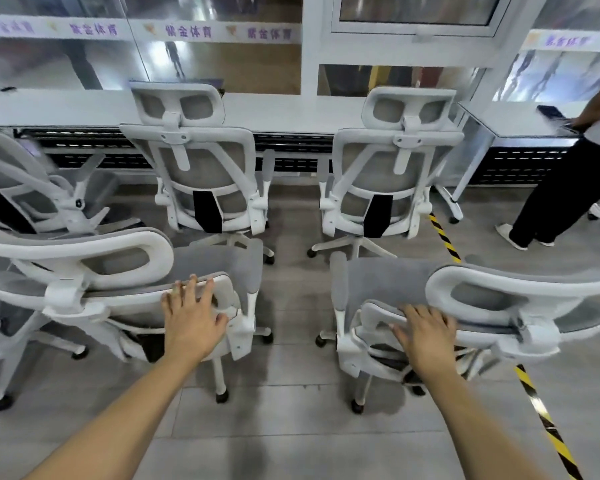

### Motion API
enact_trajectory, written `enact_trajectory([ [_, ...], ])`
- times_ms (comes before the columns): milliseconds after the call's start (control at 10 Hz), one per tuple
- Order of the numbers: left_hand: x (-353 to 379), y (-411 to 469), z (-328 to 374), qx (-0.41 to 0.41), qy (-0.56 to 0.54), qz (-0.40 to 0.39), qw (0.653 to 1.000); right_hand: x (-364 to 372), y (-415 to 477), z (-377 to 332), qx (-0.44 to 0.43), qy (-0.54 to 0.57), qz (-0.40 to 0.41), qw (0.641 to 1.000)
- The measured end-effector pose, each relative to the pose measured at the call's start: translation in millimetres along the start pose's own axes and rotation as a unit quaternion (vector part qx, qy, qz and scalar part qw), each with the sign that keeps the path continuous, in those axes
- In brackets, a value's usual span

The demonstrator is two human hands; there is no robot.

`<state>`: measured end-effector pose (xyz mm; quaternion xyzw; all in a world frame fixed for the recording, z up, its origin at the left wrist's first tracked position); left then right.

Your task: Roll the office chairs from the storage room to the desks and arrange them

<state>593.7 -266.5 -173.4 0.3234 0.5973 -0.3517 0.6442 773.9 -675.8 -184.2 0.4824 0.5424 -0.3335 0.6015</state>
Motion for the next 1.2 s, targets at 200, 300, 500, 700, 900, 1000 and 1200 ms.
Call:
enact_trajectory([
  [200,1.9,0.6,-3.4,0.007,-0.006,-0.009,1.0,-2.1,0.4,-8.8,-0.018,0.033,0.029,0.999],
  [300,2.1,1.9,-5.0,0.005,-0.003,-0.014,1.0,-5.5,2.1,-11.7,-0.02,0.033,0.037,0.999],
  [500,2.1,3.2,-8.8,0.01,-0.004,-0.03,0.999,-2.6,10.2,-9.8,-0.013,0.042,0.046,0.998],
  [700,2.1,-1.2,-13.5,0.012,-0.025,-0.047,0.999,4.6,13.4,-7.9,-0.009,0.067,0.033,0.997],
  [900,-8.5,-27.9,-1.7,0.008,-0.059,-0.037,0.998,3.8,5.6,-2.9,-0.006,0.062,0.021,0.998],
  [1000,-23.1,-51.7,4.6,0.03,-0.084,-0.036,0.995,-2.9,2.3,-0.9,-0.006,0.053,-0.008,0.999],
  [1200,-66.9,-93.6,-9.7,0.081,-0.095,0.039,0.991,-40.4,-28.3,-57.0,0.009,0.122,-0.007,0.992],
])
Point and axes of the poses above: each hand's wrist, its own y-axis towards the middle knuckle, its own x-axis out of the palm, z = x × y, the point moved 8 cm from there along y, towards the middle knuckle, and after that the axes turned 3 degrees about x, right-handed, at the moved point
